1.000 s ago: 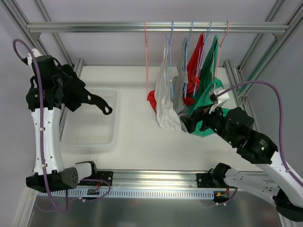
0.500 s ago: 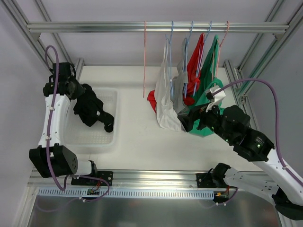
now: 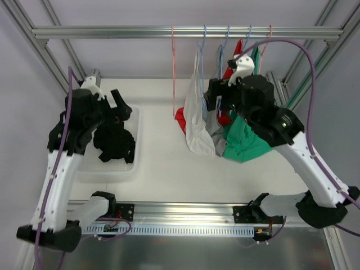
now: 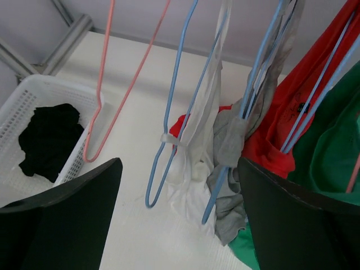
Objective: Remove the tank top from the hanger
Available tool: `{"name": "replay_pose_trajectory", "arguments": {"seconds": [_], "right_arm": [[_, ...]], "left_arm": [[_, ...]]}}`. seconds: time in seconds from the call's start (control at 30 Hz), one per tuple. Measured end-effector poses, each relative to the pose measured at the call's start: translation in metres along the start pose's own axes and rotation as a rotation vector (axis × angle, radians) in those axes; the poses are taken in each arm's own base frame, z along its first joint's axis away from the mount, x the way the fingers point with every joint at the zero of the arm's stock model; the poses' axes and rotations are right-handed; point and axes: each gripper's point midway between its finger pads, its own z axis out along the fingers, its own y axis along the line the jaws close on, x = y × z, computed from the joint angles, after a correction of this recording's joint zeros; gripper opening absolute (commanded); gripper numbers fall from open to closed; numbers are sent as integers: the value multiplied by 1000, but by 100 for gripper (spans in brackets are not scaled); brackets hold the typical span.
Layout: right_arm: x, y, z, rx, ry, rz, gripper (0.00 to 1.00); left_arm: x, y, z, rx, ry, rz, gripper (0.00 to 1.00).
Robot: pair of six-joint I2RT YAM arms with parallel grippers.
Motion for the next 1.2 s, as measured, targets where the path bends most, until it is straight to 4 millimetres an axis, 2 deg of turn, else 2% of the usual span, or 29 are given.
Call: {"name": "replay_pose_trajectory", "arguments": {"seconds": [0.03,0.1,0.17,0.23,0.4,0.43,0.53,0.6,0.63,0.97,1.2], "right_arm": [[-4,-1,11,17,8,-7,82],[-9,-2,34,54,28,-26,79],[-15,-2,56,85,37,-46,75],[-18,-3,75,108,44,-55,71],[-12,-12,115,164,84,-58,43],[-11,-13,122,175,88,-57,29],[-7,-15,136,198,98,-45,15],[-4,-16,139,210,104,-37,10],[-4,-16,139,216,103,-34,1],[-16,-14,137,230,39,40,0],[-48,-9,117,189,-60,91,0]], "left_arm": [[5,-17,-17,73,-25,41,99],[20,-36,-46,185,-52,107,99],[36,-37,-61,233,-70,149,99],[56,-27,-61,233,-56,176,99],[110,8,-46,161,33,211,99],[117,12,-44,154,41,211,99],[127,18,-44,149,45,211,99],[127,19,-45,151,35,210,99],[127,19,-45,153,31,210,99],[128,19,-42,156,29,209,99],[129,15,-47,187,11,209,99]]}}
